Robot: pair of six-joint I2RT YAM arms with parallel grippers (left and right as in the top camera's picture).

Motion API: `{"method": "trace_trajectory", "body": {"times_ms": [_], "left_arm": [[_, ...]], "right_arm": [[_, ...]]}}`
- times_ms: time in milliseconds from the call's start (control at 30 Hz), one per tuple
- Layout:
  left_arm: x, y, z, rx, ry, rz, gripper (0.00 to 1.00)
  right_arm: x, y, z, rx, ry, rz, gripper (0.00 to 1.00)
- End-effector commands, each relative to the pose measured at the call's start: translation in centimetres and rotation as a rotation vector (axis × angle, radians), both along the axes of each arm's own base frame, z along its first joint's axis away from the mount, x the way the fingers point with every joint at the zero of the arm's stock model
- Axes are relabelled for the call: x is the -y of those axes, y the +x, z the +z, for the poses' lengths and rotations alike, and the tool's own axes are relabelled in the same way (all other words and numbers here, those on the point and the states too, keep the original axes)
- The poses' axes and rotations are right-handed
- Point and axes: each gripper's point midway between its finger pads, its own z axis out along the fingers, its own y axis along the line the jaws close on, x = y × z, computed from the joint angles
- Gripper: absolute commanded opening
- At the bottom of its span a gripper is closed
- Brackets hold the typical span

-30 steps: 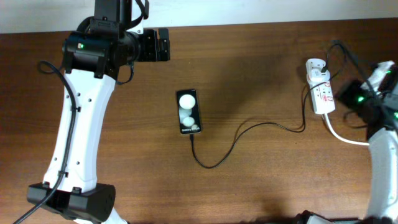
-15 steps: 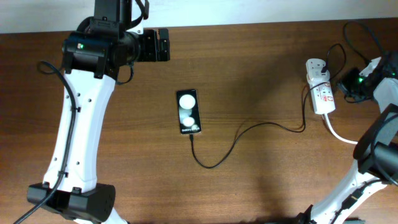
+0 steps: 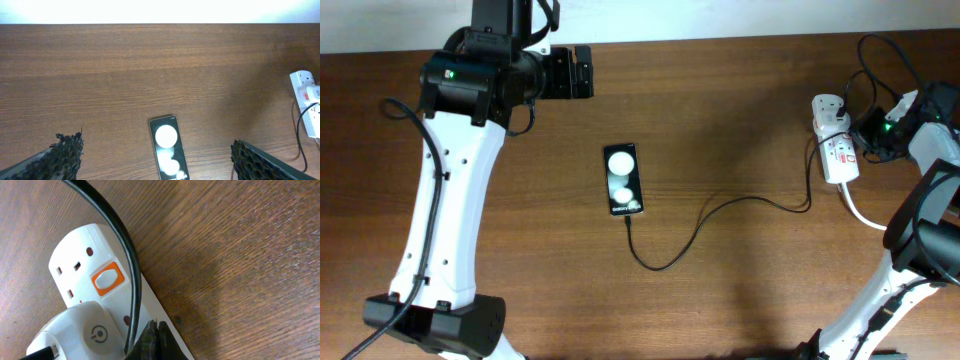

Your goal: Plug charger to phone and switch on socket

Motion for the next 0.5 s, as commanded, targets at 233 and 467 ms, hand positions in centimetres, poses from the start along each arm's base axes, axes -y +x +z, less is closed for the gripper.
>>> {"method": "trace_trajectory", "body": {"times_ms": [233, 467], "left_arm": [[-0.5, -0.1, 0.7, 0.020, 0.002, 0.010, 0.99], [-0.5, -0.1, 0.7, 0.020, 0.002, 0.010, 0.99]], "right_arm": [[-5.4, 0.1, -1.1, -0.012, 0.119, 0.149, 0.04], [-6.8, -0.5, -1.5, -0.052, 0.136, 0.178, 0.04]]}}
